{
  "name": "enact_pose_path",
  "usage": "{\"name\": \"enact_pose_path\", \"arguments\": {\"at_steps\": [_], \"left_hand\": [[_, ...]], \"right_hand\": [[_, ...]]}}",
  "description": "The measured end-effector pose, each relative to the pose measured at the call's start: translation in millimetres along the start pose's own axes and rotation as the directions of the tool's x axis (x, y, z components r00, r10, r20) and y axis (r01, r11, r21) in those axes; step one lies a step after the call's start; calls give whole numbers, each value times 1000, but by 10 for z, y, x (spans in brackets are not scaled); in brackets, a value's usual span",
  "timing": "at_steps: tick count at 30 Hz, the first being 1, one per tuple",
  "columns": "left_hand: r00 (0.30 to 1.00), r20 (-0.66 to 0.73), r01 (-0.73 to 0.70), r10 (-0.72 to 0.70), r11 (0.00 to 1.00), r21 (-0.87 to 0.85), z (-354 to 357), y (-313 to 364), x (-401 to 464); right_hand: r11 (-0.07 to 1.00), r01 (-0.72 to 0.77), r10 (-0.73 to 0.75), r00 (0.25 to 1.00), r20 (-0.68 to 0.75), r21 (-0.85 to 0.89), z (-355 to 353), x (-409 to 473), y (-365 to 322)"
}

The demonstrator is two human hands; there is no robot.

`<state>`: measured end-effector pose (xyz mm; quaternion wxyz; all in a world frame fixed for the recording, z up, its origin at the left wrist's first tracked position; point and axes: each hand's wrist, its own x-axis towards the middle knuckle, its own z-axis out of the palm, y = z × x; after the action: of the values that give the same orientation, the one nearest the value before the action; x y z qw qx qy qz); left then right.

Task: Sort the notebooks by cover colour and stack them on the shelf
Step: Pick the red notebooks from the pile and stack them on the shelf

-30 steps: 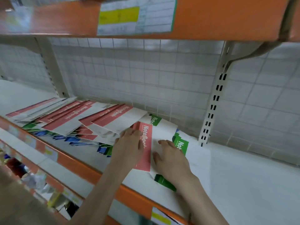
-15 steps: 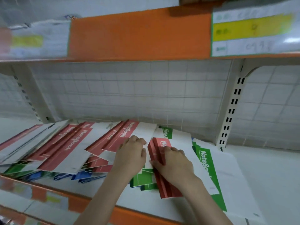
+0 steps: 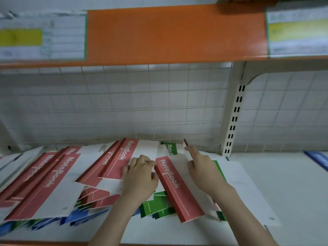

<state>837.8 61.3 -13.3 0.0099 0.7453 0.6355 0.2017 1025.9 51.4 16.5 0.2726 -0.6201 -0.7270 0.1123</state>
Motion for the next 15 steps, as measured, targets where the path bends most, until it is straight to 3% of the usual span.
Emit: {"name": "enact_pose_path", "arguments": {"at_steps": [4, 9, 15], "left_hand": [[996, 89, -11, 15, 999, -46, -37, -57, 51], [995, 102, -2, 11, 996, -89, -60, -98, 70], [997, 76, -28, 31, 999, -39, -7, -103, 51]], "right_hand": [[999, 36, -37, 999, 36, 37, 31, -21, -150], [974, 88, -47, 981, 191, -211, 247, -80, -402], [973, 88, -41, 976, 215, -215, 227, 13, -418]]}}
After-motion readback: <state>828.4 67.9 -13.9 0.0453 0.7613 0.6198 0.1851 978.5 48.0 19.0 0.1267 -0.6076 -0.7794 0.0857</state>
